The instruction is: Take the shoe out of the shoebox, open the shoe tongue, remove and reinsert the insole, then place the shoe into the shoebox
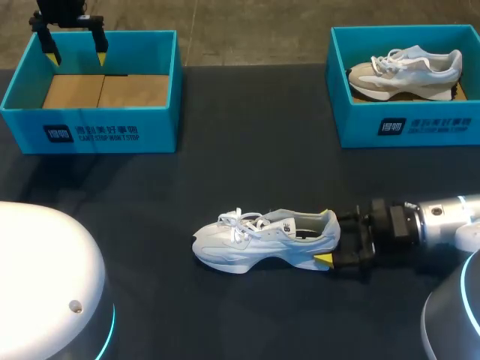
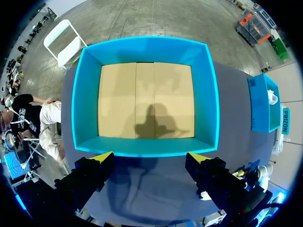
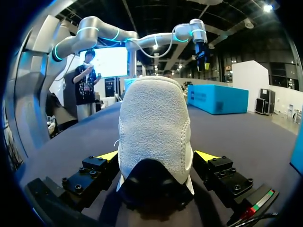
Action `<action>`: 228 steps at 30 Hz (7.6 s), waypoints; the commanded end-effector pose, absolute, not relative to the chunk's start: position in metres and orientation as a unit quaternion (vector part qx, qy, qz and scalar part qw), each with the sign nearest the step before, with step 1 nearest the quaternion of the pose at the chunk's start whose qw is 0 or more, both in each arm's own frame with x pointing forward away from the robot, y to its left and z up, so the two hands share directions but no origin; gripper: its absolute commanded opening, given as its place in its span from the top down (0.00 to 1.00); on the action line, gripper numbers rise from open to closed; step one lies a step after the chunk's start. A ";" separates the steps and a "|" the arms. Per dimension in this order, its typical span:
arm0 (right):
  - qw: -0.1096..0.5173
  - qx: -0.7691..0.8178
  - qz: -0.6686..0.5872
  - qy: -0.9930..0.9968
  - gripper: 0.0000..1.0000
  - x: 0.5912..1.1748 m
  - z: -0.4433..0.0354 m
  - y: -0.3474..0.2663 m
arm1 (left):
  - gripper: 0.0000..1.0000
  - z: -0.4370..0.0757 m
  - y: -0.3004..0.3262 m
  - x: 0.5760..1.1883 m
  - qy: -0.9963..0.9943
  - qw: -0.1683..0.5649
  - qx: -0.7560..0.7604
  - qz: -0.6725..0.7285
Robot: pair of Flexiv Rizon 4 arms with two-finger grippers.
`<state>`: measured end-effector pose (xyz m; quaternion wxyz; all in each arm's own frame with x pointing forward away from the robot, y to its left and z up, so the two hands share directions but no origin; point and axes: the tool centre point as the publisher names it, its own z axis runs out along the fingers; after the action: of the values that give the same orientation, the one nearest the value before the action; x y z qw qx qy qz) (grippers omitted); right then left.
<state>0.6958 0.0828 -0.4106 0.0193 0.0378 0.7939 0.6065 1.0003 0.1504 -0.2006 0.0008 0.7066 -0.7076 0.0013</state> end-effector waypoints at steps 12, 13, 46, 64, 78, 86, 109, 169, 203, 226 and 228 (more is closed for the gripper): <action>0.024 0.033 0.609 0.792 0.00 0.697 -0.413 0.095 | 0.00 -0.200 0.150 1.000 -0.707 0.001 0.707 0.001; 0.024 0.032 0.608 0.793 0.00 0.697 -0.413 0.096 | 0.00 -0.200 0.150 1.000 -0.707 0.001 0.707 0.001; 0.045 0.007 0.620 0.784 0.96 0.697 -0.415 0.101 | 0.00 -0.200 0.150 1.000 -0.707 0.001 0.707 0.001; 0.051 0.009 0.601 0.797 1.00 0.690 -0.409 0.104 | 0.00 -0.200 0.150 1.000 -0.707 0.001 0.707 0.001; 0.051 0.009 0.601 0.797 1.00 0.690 -0.409 0.104 | 0.00 -0.174 0.104 0.966 -0.625 0.022 0.779 -0.032; 0.051 0.009 0.601 0.797 1.00 0.690 -0.409 0.104 | 0.00 -0.166 0.062 0.941 -0.596 -0.007 0.803 -0.019; 0.051 0.009 0.601 0.797 1.00 0.690 -0.409 0.104 | 0.00 -0.185 -0.042 0.886 -0.694 0.027 0.718 -0.033; 0.051 0.009 0.601 0.797 1.00 0.690 -0.409 0.104 | 0.00 -0.241 -0.200 0.707 -0.725 0.052 0.685 -0.050; 0.051 0.009 0.601 0.797 1.00 0.690 -0.409 0.104 | 0.00 -0.322 -0.251 0.676 -0.710 0.008 0.683 -0.171; 0.051 0.009 0.601 0.797 1.00 0.690 -0.409 0.104 | 0.08 -0.343 -0.230 0.680 -0.684 -0.030 0.698 -0.208; 0.051 0.009 0.601 0.797 1.00 0.690 -0.409 0.104 | 0.17 -0.343 -0.227 0.679 -0.683 -0.031 0.699 -0.209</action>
<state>0.6918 0.1023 -0.4100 0.0505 0.0086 0.7960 0.6032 0.6797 -0.2313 -0.3434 -0.0337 0.6982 -0.6830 -0.2117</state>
